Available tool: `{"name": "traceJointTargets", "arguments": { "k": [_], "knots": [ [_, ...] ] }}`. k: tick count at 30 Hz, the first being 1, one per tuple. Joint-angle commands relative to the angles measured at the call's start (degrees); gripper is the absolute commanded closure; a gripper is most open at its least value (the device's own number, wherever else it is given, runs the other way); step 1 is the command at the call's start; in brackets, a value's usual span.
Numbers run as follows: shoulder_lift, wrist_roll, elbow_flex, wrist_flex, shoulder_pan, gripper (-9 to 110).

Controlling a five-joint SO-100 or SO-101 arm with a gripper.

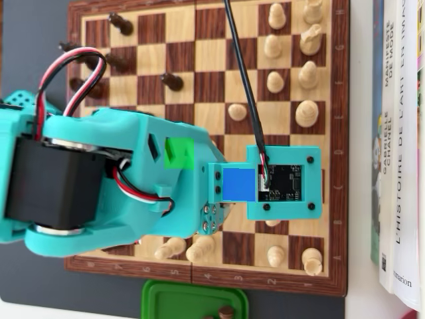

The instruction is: Play chess

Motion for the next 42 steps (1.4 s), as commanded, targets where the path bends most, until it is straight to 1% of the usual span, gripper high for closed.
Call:
{"name": "traceJointTargets", "arguments": {
  "k": [1,30,35,42],
  "knots": [
    [-0.1,-0.4,-3.2,-0.6,1.1,87],
    [-2.2,-0.3,-3.3,-0.7,0.7,87],
    [-4.0,-0.3,-3.3,-2.9,0.1,87],
    [-4.8,-0.4,-3.3,-2.9,0.5,87]
  ]
}}
